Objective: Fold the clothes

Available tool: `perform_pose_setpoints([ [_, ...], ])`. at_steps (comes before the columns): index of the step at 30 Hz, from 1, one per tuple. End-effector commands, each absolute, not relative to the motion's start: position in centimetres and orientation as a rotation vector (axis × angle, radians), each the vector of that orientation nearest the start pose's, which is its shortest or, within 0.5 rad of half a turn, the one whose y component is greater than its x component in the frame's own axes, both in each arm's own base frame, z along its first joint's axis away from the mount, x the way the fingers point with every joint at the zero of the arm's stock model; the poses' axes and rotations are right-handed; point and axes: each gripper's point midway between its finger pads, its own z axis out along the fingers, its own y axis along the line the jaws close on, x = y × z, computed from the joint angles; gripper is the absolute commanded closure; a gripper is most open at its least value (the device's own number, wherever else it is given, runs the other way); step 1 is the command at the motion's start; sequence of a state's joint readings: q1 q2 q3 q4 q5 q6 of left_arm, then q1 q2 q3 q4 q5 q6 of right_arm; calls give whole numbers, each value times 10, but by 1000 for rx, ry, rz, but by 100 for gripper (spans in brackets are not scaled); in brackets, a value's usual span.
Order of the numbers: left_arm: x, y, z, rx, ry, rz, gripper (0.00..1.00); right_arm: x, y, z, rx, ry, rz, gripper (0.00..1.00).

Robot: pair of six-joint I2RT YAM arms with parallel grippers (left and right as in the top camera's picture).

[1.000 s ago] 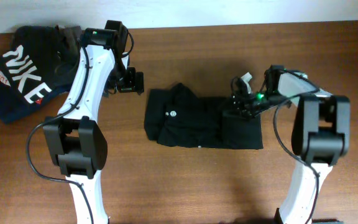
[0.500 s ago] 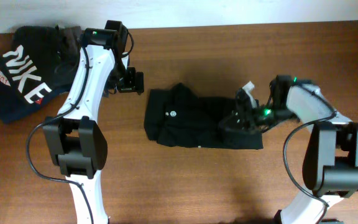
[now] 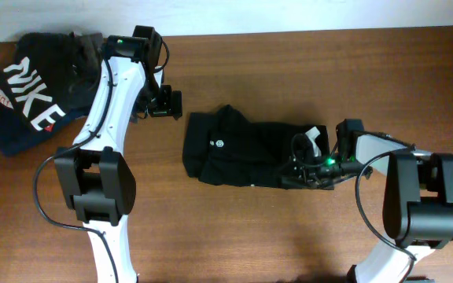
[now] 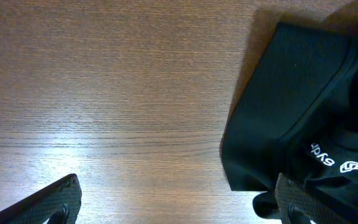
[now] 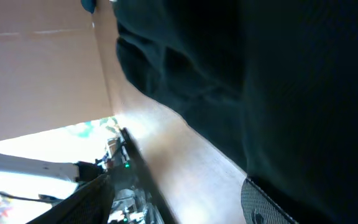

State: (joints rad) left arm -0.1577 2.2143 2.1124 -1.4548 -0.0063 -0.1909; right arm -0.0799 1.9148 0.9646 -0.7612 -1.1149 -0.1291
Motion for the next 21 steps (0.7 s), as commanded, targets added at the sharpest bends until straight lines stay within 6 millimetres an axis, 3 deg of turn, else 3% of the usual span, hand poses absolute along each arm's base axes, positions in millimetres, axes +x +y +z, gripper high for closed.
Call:
perform_pose_setpoints([
  [1, 429, -69, 123, -60, 3098, -19, 1, 320, 129, 104, -51, 2548, 1616, 29],
  [5, 430, -69, 123, -59, 3094, -20, 1, 345, 125, 157, -188, 2432, 1501, 24],
  [9, 431, -69, 123, -60, 3088, -22, 1, 364, 122, 169, -249, 2395, 1407, 17],
  [12, 431, -69, 123, -60, 3089, -21, 1, 371, 121, 155, -240, 2403, 1416, 17],
  [15, 431, -69, 123, -60, 3088, -21, 1, 376, 121, 127, -199, 2446, 1450, 17],
  [21, 431, -69, 123, -59, 3089, -21, 1, 376, 125, 54, -92, 2562, 1561, 17],
])
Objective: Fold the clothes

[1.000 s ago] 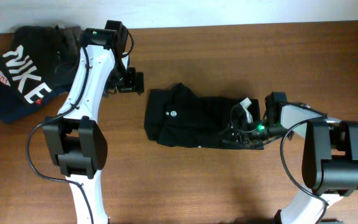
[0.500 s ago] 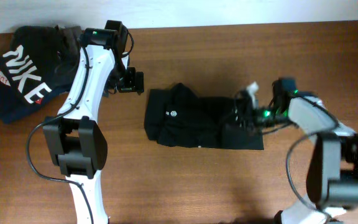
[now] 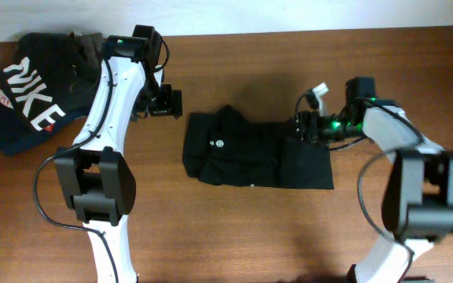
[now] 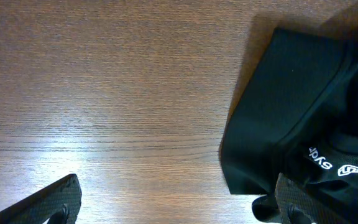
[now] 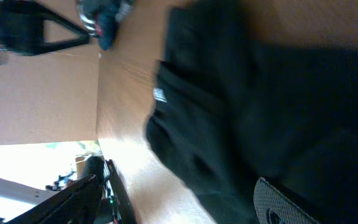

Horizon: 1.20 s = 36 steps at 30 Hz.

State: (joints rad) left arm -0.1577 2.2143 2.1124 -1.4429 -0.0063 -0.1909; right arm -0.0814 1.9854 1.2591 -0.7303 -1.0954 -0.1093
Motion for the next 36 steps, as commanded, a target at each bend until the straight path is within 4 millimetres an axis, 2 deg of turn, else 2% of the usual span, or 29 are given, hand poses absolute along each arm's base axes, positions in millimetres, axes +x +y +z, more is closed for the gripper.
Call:
perform_pose_setpoints([
  [1, 431, -69, 123, -60, 3089, -22, 1, 376, 126, 47, -80, 2558, 1591, 17],
  [4, 431, -69, 122, -59, 3091, -21, 1, 378, 127, 40, -70, 2540, 1628, 18],
  [5, 429, -69, 120, -60, 3098, -19, 1, 378, 131, 59, -84, 2485, 1682, 21],
  [7, 427, -69, 117, -60, 3108, -16, 1, 380, 132, 78, -119, 2433, 1691, 23],
  [11, 425, -68, 105, -60, 3122, -12, 1, 386, 129, 136, -219, 2361, 1557, 21],
  [12, 424, -68, 99, -60, 3130, -11, 1, 389, 124, 160, -224, 2364, 1445, 18],
  [15, 421, -72, 87, -38, 3147, -44, 1, 385, 116, 199, -236, 2342, 1279, 9],
  [16, 419, -79, 81, 12, 3153, -113, 1, 379, 114, 211, -245, 2335, 1232, 2],
  [18, 417, -92, 71, 89, 3153, -242, 1, 369, 110, 221, -235, 2354, 1165, 1],
  [21, 410, -111, 46, 138, 3147, -421, 1, 351, 102, 215, -200, 2451, 1079, 1],
  [26, 397, -144, 29, 290, 3059, -801, 1, 333, 97, 194, -225, 2564, 1032, 1],
  [30, 392, -143, 18, 246, 3032, -915, 1, 326, 97, 187, -239, 2589, 1043, 1],
  [36, 384, -122, 6, 145, 2987, -1073, 1, 324, 98, 184, -233, 2600, 1050, 1],
])
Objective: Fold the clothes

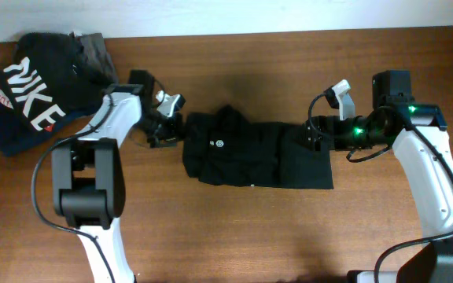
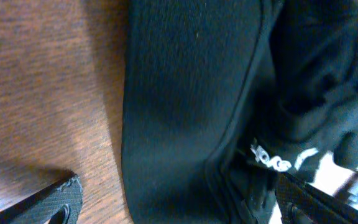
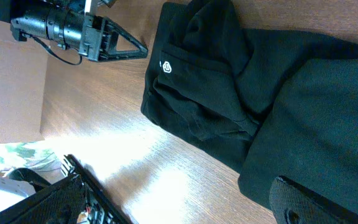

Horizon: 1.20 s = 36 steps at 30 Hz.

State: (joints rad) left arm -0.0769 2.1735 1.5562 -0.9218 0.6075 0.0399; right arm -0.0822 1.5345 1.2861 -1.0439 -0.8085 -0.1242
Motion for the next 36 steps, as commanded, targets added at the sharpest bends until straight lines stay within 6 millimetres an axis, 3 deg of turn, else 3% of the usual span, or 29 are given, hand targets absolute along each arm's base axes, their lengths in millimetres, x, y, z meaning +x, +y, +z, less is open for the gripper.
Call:
perform_pose_setpoints([
  [1, 383, -118, 5, 121, 2980, -1094, 1, 324, 98, 184, -233, 2600, 1051, 1],
  [8, 372, -108, -4, 72, 2997, -1121, 1, 324, 98, 184, -233, 2599, 1051, 1],
  [16, 357, -143, -11, 171, 3035, -1128, 1, 324, 98, 184, -233, 2599, 1052, 1],
  [25, 357, -185, -12, 264, 3012, -1116, 1, 324, 98, 184, -232, 2600, 1051, 1],
  [30, 355, -191, -12, 293, 3011, -1115, 1, 323, 98, 184, -231, 2603, 1053, 1],
  [36, 357, -185, -15, 283, 3019, -1079, 1, 322, 98, 184, -229, 2606, 1054, 1],
])
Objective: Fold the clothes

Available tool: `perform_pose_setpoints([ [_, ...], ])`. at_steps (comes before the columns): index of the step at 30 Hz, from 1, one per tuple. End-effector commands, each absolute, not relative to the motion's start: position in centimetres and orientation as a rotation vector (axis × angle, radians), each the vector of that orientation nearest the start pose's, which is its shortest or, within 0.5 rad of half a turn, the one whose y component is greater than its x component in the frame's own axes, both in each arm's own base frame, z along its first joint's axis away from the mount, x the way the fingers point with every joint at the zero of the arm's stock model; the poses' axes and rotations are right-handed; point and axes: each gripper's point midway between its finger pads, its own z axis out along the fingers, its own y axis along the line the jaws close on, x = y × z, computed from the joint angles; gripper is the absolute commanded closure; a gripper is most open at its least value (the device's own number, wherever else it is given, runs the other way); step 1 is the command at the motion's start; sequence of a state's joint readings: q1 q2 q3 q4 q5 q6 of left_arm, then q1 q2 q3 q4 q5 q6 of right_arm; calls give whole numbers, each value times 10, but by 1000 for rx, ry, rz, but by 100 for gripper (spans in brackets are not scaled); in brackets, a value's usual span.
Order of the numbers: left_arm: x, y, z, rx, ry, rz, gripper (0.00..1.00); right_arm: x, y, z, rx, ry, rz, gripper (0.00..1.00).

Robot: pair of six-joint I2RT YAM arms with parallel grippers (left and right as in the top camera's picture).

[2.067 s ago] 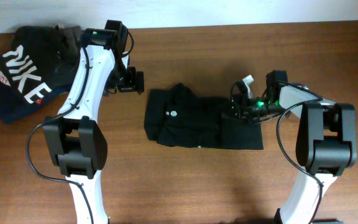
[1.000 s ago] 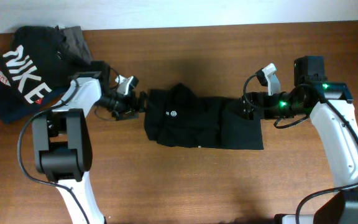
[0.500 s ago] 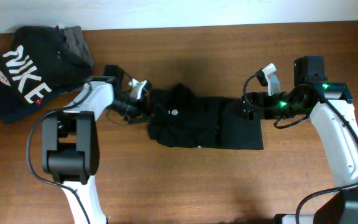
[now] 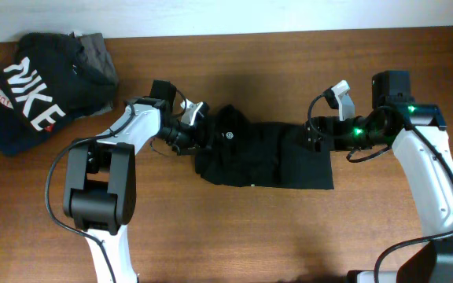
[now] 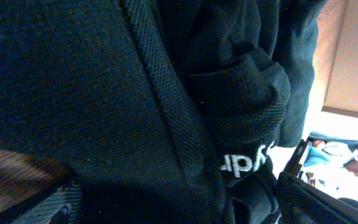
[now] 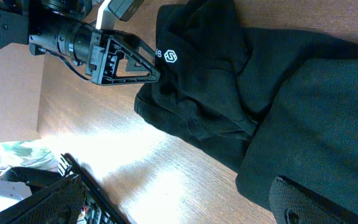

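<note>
A black garment (image 4: pixel 266 157) with a small white logo (image 4: pixel 228 135) lies part-folded across the middle of the table. My left gripper (image 4: pixel 189 130) lies low and is pushed into its left edge. In the left wrist view, black mesh fabric (image 5: pixel 166 93) fills the space between its open fingers (image 5: pixel 58 208). My right gripper (image 4: pixel 314 134) hangs open above the garment's right half, holding nothing. The right wrist view looks down on the garment (image 6: pixel 278 106) and on the left gripper (image 6: pixel 120 59) at the logo side.
A heap of other clothes lies at the table's back left corner: a dark NIKE top (image 4: pixel 26 90) and something grey (image 4: pixel 93 45) behind it. The wooden table (image 4: pixel 234 228) runs bare along the front. Its far edge runs along the top.
My left gripper has gone from just off the garment's left edge to pressed into it. That edge and the logo have shifted right and bunched up. The right arm has not moved.
At first my right gripper was low on the garment's right end, with the left gripper off to the garment's left. Then the right gripper stood lifted off and the right end lay flat. Later the left gripper was down at the left edge, and now presses into it.
</note>
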State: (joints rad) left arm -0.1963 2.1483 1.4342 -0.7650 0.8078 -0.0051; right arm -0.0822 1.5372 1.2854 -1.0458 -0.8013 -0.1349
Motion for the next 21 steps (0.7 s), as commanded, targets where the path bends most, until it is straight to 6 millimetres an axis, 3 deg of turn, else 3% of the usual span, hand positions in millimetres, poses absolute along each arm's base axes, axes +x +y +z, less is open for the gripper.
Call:
perform_pose_setpoints([
  [1, 358, -182, -16, 276, 3022, -1066, 1, 322, 98, 184, -229, 2607, 1055, 1],
  [9, 367, -164, -16, 194, 3013, -1061, 1, 322, 98, 183, -227, 2609, 1056, 1],
  [16, 364, -175, -12, 214, 2998, -1111, 1, 322, 98, 183, -227, 2609, 1056, 1],
  [21, 372, -186, -12, 123, 2993, -1107, 1, 321, 98, 183, -234, 2610, 1056, 1],
])
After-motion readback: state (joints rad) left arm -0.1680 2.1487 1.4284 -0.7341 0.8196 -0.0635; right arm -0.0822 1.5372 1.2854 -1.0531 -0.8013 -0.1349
